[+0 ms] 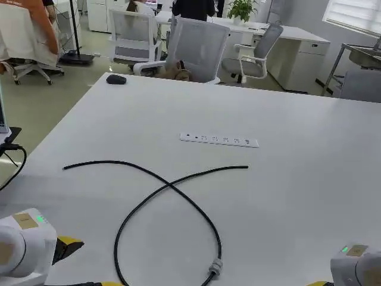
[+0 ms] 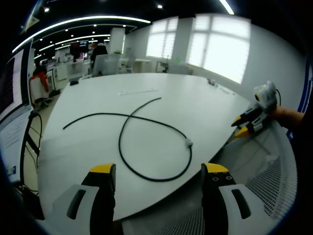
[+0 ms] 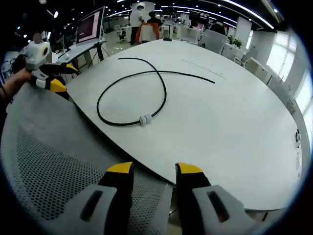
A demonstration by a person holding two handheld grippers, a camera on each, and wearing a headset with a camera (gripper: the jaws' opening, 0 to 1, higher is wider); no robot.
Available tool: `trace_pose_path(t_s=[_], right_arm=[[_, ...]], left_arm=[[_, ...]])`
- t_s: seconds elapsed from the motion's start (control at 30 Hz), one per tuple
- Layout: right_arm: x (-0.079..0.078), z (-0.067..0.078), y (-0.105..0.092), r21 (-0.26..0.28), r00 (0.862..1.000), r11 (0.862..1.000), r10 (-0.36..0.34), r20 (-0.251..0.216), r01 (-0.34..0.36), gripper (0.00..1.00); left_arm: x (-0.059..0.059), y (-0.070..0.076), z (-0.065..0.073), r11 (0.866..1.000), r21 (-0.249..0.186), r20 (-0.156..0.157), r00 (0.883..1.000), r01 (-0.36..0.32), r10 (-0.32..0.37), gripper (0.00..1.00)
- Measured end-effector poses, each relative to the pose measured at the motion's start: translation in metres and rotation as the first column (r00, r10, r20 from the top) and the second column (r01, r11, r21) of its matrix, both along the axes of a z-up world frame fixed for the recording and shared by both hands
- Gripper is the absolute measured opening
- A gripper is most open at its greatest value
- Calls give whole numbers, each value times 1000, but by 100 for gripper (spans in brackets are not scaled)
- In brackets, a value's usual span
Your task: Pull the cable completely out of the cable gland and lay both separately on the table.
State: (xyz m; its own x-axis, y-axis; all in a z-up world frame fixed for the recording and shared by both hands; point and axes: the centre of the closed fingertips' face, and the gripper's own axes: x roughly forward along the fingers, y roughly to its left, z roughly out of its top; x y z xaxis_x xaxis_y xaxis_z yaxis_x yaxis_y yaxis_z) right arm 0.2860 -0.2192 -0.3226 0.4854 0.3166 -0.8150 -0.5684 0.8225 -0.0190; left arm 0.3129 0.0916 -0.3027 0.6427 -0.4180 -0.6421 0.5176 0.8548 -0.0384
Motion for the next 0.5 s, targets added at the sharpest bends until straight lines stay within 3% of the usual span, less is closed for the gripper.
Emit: trace_pose_path(t_s=[0.5], right_arm=[[0, -1, -1, -9, 1000, 1000, -2, -4, 2, 40]], left_arm=[[-3, 3, -3, 1000, 31, -22, 1000, -3, 3, 52]])
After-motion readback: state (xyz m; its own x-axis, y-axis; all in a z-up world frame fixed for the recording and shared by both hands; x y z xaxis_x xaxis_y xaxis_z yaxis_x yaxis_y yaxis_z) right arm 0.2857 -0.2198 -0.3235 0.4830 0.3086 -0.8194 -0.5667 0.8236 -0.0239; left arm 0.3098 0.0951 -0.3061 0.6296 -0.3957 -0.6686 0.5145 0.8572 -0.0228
